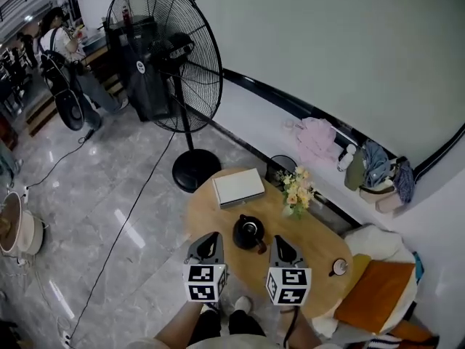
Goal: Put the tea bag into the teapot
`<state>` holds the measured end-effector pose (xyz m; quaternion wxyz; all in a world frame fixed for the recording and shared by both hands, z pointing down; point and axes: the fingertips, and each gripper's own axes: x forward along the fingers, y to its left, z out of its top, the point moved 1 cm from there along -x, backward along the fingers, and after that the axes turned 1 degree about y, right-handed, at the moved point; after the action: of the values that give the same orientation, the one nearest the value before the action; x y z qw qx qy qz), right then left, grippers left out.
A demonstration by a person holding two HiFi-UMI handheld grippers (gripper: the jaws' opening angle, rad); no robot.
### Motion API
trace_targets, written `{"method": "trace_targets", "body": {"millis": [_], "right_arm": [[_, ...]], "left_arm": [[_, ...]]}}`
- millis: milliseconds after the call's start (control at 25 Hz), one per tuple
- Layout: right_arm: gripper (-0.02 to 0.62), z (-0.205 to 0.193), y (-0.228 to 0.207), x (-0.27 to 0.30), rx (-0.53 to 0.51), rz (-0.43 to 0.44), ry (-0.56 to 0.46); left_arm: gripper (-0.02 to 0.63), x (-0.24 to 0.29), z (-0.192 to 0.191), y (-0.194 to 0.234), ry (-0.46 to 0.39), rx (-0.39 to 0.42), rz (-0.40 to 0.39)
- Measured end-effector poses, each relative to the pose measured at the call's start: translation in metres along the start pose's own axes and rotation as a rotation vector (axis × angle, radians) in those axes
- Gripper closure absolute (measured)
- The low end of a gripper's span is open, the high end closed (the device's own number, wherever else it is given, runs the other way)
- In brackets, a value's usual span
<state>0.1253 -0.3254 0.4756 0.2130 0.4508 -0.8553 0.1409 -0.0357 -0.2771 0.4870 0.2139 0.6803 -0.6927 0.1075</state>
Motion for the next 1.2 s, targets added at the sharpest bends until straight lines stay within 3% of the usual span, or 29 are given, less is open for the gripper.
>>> {"method": "trace_targets", "body": {"millis": [320,640,1200], "right_arm": [[0.561,0.044,-0.015,-0.035,-0.017,-0.045,-0.104],[0.561,0.100,-0.025,-0.049,-0.014,-0.071,-0.202],[0.561,0.102,-0.016,-0.053,0.002,-0.111,-0.199]], "left_arm": [[0.591,-0.017,0.054,-0.006,-0.121,-0.027,-0.004],[0.591,-0.024,0.121,-0.018,-0.224,0.019,-0.084],[0.590,-0.024,0.117,-0.015,-0.191,0.053,-0.123]]}}
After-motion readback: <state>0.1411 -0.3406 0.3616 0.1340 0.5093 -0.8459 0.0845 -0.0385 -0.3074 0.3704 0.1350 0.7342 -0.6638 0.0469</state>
